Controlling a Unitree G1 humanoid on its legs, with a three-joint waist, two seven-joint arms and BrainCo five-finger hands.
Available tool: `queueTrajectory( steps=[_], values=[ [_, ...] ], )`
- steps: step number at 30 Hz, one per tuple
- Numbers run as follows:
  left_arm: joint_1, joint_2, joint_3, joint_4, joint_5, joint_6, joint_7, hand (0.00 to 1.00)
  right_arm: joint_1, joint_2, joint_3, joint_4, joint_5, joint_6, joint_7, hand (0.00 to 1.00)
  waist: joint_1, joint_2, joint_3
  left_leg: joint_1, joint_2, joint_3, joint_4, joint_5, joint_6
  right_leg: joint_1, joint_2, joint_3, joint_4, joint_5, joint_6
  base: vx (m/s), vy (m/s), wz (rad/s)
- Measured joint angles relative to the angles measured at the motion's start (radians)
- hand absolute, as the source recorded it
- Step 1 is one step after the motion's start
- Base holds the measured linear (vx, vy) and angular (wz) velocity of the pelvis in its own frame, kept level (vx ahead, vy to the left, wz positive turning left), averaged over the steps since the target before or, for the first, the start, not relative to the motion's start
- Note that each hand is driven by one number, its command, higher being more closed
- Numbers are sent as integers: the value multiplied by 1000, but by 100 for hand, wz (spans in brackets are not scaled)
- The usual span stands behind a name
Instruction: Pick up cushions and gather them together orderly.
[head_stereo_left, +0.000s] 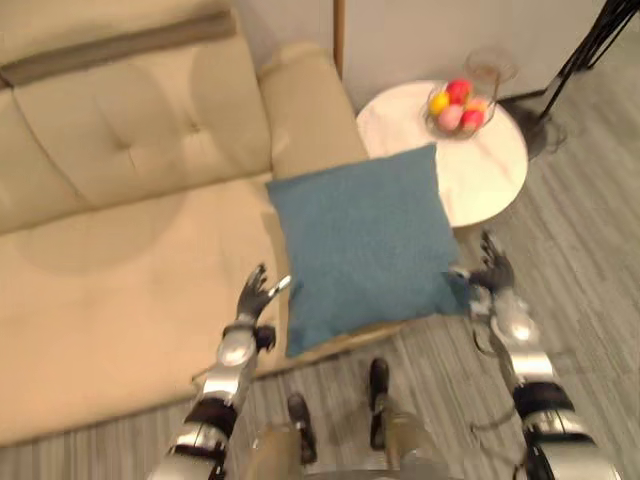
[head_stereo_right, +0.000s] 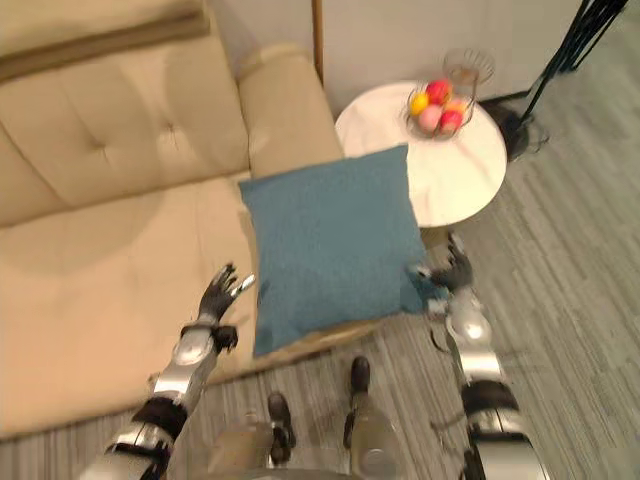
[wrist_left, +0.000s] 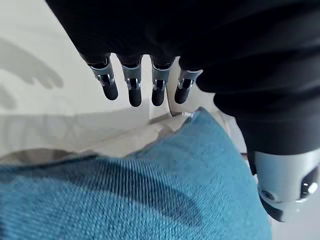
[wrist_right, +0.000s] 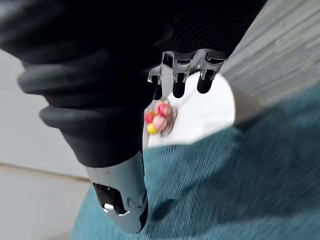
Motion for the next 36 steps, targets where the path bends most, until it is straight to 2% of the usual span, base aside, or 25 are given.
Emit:
queueTrajectory(
  steps=[4, 5, 7, 13, 15, 20, 25, 29, 32, 36],
  values=[
    [-267, -4, -33, 121, -71, -1, 33, 0, -243, 19, 42, 153, 58, 2, -27, 0, 2, -4, 84, -135, 8, -31, 95, -1, 1, -80, -3, -15, 1, 40, -6, -215, -18, 20],
    [-341, -8, -42, 159, -101, -2, 44, 100, -305, 25, 50, 188, 78, 4, -44, 100, -3, -5, 110, -163, 15, -35, 120, -2, 3, -93, -3, -15, 1, 51, -6, -205, -6, 2],
    [-436, -23, -62, 213, -152, -2, 66, 100, -377, 39, 76, 231, 93, 6, -64, 100, -12, -4, 125, -213, 25, -40, 156, -9, 12, -125, 0, -13, 2, 65, -9, -176, -4, -1],
    [-507, 2, -62, 216, -231, -14, 107, 100, -428, 34, 116, 231, 133, 3, -88, 100, -13, -3, 132, -266, 34, -41, 175, -8, 10, -173, 3, -7, 3, 71, -9, -75, -21, -2],
    [-506, 14, -62, 191, -243, -18, 112, 100, -415, 31, 139, 172, 163, 3, -95, 100, -12, -3, 132, -268, 37, -36, 173, -9, 5, -180, 7, 0, 3, 71, -9, -14, -41, -10],
    [-462, 79, -74, -36, -257, -19, 130, 100, -270, 9, 185, -115, 186, 1, -107, 100, -13, -4, 136, -249, 45, -27, 155, -3, 5, -166, 19, 7, -18, 85, -28, 55, -44, -8],
    [-236, 89, -77, -332, -235, -24, 133, 100, -52, 38, 192, -353, 180, 2, -107, 100, -15, -2, 134, -125, 40, -36, 104, -6, -6, -39, 28, 3, -66, 79, -24, 131, 6, 3],
    [68, 77, -74, -586, -207, -41, 134, 100, 158, 96, 195, -616, 98, 2, -106, 100, -7, -2, 126, -5, 32, -50, 48, -9, -11, 79, 34, -15, -90, 51, -20, 97, 30, 16],
    [294, 28, -74, -692, -179, -53, 134, 100, 291, 147, 221, -702, 68, 0, -93, 100, 16, -1, -7, 36, 23, -48, -5, -7, -14, 95, 34, -15, -90, 24, -13, 115, 38, 4],
    [467, 12, -74, -774, -160, -68, 133, 100, 381, 157, 264, -779, 30, -4, -74, 100, 36, 1, -78, 130, 18, -46, -56, -4, -17, 165, 27, -10, -90, 12, -4, 96, 67, 0]
  ],
)
